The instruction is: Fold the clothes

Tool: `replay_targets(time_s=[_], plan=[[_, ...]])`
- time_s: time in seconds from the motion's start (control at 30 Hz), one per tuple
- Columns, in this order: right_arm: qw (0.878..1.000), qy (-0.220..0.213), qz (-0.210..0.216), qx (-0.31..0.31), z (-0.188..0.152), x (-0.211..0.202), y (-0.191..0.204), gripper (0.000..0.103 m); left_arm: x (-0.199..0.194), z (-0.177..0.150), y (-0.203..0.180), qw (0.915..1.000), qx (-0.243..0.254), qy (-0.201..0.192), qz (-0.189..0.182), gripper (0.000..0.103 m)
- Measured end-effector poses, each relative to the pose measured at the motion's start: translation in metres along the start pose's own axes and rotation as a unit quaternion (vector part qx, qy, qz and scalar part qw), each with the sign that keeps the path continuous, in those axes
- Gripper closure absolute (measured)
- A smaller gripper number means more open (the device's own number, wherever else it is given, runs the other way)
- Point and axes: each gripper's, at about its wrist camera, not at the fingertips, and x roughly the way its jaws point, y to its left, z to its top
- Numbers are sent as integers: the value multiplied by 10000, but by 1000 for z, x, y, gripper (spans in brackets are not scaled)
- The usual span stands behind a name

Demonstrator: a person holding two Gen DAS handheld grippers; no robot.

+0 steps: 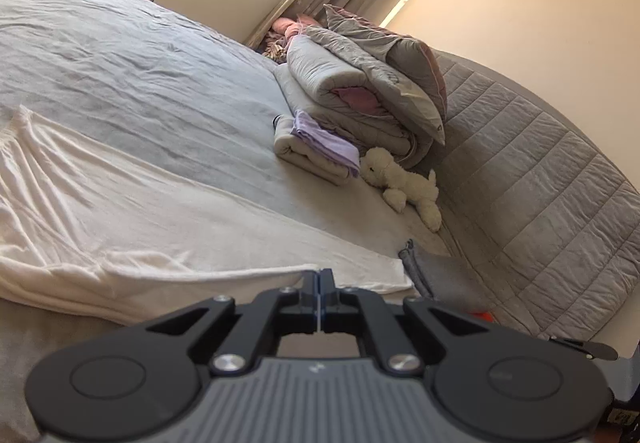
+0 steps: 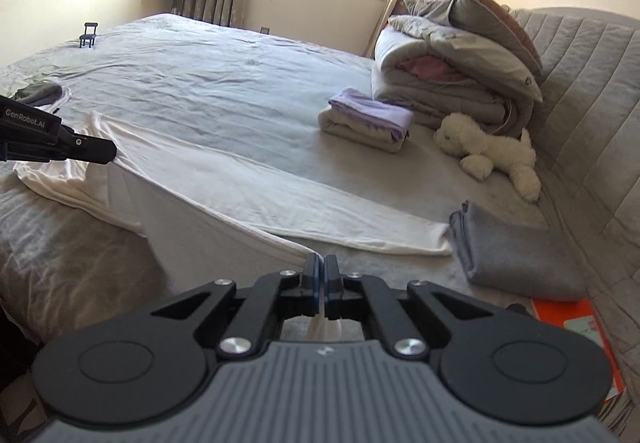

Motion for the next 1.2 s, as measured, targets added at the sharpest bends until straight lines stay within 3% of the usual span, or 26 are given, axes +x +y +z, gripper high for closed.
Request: replay_targets(time_s=[0.17,0.37,0.6,0.77,0.83,0.97,1.03,1.2], plan=[[10000,80,9,32,1,4,-3,103,17,3,0,9998,95,182,86,103],[9988,455,-153,67,-3,50,-15,102,67,0,14,9976,62,578,374,103],[9955,888,-324,119,-9,103,-28,103,121,5,28,9955,-22,737,599,102],[9941,1039,9,325,-13,116,-26,102,149,9,32,9944,-30,784,708,102],[9927,1134,174,369,-16,120,-23,90,157,10,33,9939,-28,806,759,102],[9900,1299,370,413,-26,121,-18,86,169,9,39,9924,-84,903,836,102],[9889,1355,413,450,-30,120,-17,72,171,7,41,9920,-86,910,872,102],[9889,1276,442,626,-33,111,-21,70,171,7,43,9916,-135,913,904,102]])
